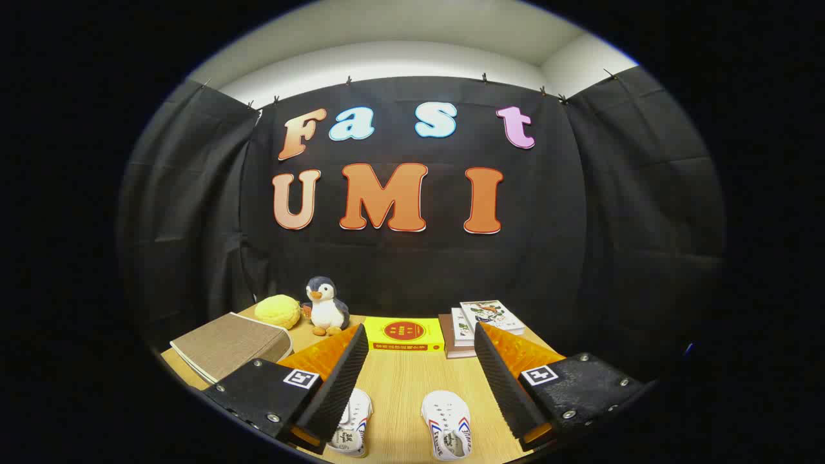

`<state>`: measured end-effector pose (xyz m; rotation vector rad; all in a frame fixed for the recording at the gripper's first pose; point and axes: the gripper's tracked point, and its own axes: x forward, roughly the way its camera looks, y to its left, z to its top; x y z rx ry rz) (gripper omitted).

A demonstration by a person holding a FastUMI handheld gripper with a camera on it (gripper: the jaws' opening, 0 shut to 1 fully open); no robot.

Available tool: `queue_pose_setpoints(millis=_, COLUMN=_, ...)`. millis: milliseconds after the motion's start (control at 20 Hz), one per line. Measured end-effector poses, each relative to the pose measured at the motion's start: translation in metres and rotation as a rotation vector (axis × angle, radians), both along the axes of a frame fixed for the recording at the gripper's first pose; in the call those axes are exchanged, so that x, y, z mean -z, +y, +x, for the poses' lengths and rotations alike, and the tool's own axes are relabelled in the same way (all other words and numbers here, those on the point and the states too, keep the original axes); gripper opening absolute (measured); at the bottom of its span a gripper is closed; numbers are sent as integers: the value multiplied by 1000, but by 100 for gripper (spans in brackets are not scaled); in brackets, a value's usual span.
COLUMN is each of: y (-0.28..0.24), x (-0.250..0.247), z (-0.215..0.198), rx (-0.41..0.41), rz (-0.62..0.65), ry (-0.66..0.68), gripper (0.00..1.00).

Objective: Open the storage box then place both shoes into the box .Put the left shoe in first, then the right shoe, with the right side of both shoes facing outward in a uniform manner.

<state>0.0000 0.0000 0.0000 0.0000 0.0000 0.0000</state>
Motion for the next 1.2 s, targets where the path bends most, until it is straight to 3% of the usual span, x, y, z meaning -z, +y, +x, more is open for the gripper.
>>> queue_pose_setpoints(millis=850, y=-6, x=-3, z=8, rx=-20, rz=4, ry=5, gripper=98)
queue_pose_setpoints(millis=950, y=-2, x=0, z=10, rx=-41, rz=16, ry=18, gripper=98)
queue_pose_setpoints(millis=1200, y=35, x=24, z=18, rx=-190, rz=133, ry=109, gripper=98)
